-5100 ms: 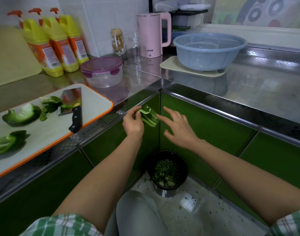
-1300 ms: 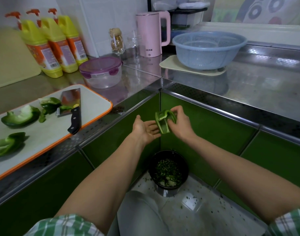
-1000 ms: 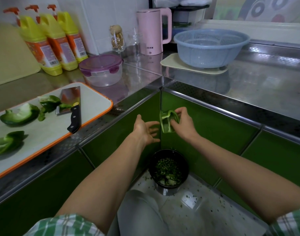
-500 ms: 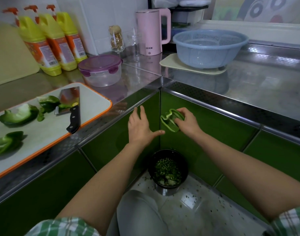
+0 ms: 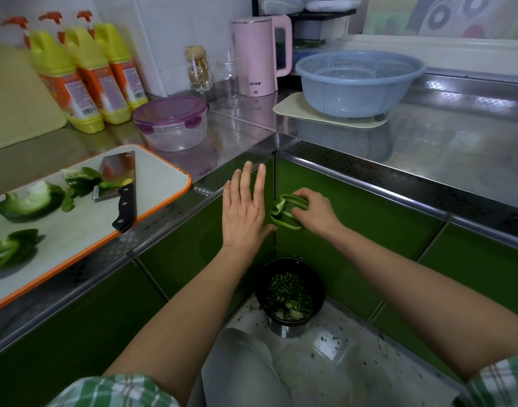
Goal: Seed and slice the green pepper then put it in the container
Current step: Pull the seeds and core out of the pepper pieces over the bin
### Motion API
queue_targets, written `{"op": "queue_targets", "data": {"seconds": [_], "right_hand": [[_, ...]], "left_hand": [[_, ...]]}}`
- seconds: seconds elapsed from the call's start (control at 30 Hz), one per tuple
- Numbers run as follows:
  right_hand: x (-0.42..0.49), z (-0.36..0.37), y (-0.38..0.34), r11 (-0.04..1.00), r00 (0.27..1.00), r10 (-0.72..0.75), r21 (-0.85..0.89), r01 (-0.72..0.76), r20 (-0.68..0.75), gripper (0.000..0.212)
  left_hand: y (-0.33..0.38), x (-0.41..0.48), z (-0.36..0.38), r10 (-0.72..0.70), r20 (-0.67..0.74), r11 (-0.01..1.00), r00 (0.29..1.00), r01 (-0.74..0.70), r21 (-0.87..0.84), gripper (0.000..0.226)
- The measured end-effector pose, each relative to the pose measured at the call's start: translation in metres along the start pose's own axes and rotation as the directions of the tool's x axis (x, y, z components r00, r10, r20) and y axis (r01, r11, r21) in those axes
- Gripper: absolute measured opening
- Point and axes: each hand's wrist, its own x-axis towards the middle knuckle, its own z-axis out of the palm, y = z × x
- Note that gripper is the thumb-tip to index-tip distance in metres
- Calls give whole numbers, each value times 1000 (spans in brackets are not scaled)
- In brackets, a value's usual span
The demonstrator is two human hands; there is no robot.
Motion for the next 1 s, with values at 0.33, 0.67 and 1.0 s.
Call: {"op": "queue_targets", "data": {"seconds": [0.33, 0.67, 1.0], "right_hand": [[-7, -2, -4, 985, 994, -103, 136, 109, -48, 25], [-7, 1, 1, 991, 993, -71, 110, 81, -94, 25], [-7, -1, 0, 979, 997, 6, 202, 11, -82, 25]], "left_hand": [[4, 2, -1, -209, 171, 968, 963, 229, -107, 129], [11, 13, -1, -578, 466, 594, 670, 737, -322, 127], [6, 15, 3, -427, 700, 324, 573, 820, -473, 99]]}}
